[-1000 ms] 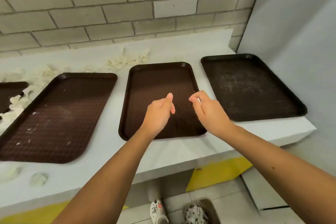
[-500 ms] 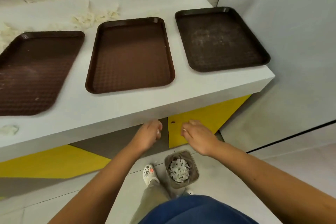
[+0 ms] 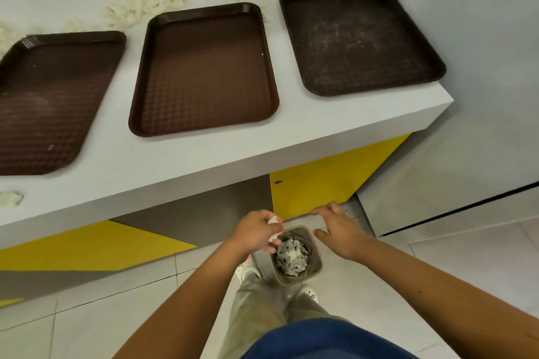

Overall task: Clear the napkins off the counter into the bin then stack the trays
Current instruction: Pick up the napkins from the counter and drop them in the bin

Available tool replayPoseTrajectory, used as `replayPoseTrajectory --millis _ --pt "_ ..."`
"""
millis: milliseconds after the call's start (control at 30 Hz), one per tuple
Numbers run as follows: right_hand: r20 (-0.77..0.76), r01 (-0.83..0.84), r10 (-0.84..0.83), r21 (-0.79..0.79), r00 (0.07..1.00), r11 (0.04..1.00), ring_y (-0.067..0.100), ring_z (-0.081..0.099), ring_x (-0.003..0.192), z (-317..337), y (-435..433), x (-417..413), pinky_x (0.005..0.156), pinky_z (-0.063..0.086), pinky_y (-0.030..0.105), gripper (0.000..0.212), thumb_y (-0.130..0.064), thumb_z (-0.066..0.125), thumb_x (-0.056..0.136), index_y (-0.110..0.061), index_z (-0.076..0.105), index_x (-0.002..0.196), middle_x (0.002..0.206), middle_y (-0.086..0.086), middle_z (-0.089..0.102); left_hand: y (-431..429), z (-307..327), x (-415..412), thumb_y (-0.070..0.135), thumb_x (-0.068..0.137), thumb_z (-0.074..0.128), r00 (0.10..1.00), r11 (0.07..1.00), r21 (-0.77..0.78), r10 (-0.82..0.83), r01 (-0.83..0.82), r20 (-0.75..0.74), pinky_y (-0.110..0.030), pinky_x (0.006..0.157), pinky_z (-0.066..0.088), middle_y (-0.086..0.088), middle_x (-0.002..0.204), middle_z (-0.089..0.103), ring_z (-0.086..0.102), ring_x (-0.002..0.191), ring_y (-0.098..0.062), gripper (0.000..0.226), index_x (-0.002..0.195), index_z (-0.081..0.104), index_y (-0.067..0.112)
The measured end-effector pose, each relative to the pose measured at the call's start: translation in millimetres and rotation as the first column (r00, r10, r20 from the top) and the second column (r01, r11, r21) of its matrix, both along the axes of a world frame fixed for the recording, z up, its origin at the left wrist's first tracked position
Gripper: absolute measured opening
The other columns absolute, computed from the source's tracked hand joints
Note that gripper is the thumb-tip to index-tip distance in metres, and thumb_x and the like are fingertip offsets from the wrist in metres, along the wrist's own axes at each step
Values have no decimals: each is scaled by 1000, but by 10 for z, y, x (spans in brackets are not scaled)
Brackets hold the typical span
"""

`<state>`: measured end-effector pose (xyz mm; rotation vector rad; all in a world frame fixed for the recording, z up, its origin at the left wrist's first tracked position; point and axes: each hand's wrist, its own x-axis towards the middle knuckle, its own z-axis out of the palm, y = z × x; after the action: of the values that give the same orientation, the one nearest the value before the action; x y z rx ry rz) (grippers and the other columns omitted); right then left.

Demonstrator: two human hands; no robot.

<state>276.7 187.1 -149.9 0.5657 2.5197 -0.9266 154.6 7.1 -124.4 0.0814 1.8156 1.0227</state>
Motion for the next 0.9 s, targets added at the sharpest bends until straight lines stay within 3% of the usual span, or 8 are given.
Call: replayPoseTrajectory --millis 167,267,400,600,700,800,900 --pt "-131 127 -123 22 984 992 12 50 89 113 138 52 92 46 34 39 -30 54 96 -24 46 134 132 -2 32 62 -257 159 21 86 73 999 998 -22 52 -52 -15 -31 66 60 -2 108 64 65 92 -14 31 115 65 13" --pt "-148 135 -128 39 981 990 11 50 87 143 167 106 90 47 34 39 -30 55 96 -25 46 133 131 -3 32 84 -348 205 23 87 73 997 996 -57 68 -65 43 -26 62 57 -6 115 64 64 96 -18 39 122 60 14" --pt "-161 138 -133 19 978 990 12 53 85 179 150 124 90 48 35 38 -29 56 95 -26 47 132 129 -5 34 68 -413 185 21 88 71 998 996 -79 53 -52 16 -27 66 59 -10 118 64 63 102 -21 37 123 61 14" --pt "-240 139 -146 -45 960 989 11 56 82 323 55 0 86 49 32 33 -26 57 94 -27 51 127 124 -8 37 74 -254 40 18 86 69 986 1000 -7 24 -25 -165 -26 63 56 -9 105 69 68 93 -21 14 100 69 20" --pt "-319 145 -159 -66 934 987 12 57 80 465 15 -125 80 49 29 32 -22 61 92 -26 55 124 118 -9 41 101 -1 -66 19 86 68 941 999 40 -17 33 -339 -28 71 56 -4 91 72 69 87 -18 5 89 69 23" --pt "-406 127 -144 -69 902 990 13 58 77 641 3 -274 78 49 30 29 -19 63 90 -25 59 119 112 -10 48 136 321 -199 16 86 68 884 992 110 -7 66 -467 -18 71 50 5 80 70 67 78 -11 5 87 68 21" --pt "-481 101 -127 -81 867 992 11 58 76 839 0 -441 75 49 27 24 -17 64 89 -28 63 110 106 -9 55 151 651 -365 15 88 67 859 980 186 35 70 -510 -28 74 52 6 78 67 64 75 -11 8 87 66 23"
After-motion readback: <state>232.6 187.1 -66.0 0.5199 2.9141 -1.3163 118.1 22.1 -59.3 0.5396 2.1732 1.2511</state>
